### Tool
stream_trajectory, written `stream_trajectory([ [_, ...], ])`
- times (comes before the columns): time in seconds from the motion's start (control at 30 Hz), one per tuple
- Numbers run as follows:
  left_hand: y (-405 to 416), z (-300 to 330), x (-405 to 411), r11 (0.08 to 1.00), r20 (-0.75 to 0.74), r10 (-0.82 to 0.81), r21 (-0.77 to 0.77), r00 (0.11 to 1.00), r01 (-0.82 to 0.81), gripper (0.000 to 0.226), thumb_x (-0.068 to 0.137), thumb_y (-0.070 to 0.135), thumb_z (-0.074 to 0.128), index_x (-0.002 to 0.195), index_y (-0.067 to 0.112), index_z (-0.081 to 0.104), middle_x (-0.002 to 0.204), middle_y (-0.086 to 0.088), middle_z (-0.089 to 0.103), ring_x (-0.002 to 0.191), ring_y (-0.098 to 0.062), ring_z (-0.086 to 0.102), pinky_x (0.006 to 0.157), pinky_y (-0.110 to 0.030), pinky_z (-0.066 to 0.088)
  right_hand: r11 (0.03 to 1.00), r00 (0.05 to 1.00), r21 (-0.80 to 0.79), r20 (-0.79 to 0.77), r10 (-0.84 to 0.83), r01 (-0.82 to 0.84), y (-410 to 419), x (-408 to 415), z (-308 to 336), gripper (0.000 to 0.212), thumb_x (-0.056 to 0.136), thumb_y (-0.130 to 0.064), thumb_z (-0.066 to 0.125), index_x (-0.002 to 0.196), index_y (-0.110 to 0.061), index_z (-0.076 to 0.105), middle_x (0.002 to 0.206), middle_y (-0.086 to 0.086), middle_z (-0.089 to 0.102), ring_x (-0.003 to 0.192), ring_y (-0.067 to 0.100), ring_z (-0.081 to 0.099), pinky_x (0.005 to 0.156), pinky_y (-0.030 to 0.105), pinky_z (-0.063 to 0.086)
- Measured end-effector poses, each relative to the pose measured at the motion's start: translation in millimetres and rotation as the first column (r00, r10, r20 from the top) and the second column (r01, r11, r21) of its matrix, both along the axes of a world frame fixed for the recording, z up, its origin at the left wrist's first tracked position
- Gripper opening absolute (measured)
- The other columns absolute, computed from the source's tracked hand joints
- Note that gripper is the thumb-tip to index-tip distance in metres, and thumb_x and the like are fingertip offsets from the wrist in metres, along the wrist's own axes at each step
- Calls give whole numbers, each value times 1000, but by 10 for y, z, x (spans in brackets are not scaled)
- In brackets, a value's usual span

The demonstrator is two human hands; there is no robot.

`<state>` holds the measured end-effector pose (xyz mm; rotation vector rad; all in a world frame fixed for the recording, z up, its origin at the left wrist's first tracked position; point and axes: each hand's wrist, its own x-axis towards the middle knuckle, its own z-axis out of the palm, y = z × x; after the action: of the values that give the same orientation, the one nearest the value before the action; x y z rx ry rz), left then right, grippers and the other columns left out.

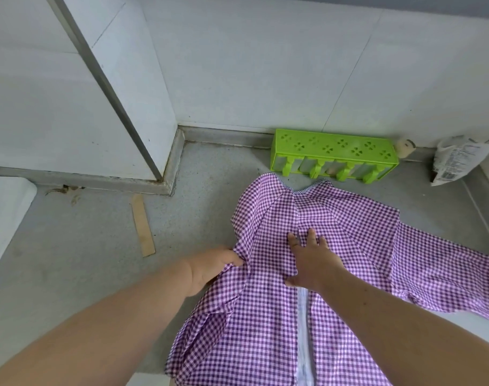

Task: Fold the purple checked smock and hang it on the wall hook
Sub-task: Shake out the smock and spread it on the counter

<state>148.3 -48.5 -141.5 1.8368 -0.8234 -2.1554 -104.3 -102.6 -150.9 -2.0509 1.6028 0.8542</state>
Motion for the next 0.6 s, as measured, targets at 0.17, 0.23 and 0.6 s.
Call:
stream_trajectory([
  [0.17,51,-57,-157,978,-118,208,26,971,-207,51,101,48,48,126,14,77,121,-10,78,119,-35,71,111,-50,47,1000,1000,1,0,0,0,-4,-3,-21,128,80,-69,75,163,-32,-15,170,21,-18,157,50,0,113,61,43],
  [0.23,41,-73,-188,948,-80,317,30,945,-316,53,106,44,37,128,12,74,118,-13,79,117,-37,70,110,-54,48,1000,1000,7,2,-4,4,-7,-3,-22,128,80,-68,75,163,-33,-15,170,21,-18,157,49,0,113,61,42],
  [0.6,-2,231,237,993,205,61,-114,977,-39,24,99,34,71,122,29,71,114,4,80,107,-21,74,110,-47,51,1000,1000,-5,12,-2,2,-20,-27,-5,127,80,-70,74,164,-30,-13,171,21,-16,157,49,2,110,61,46],
])
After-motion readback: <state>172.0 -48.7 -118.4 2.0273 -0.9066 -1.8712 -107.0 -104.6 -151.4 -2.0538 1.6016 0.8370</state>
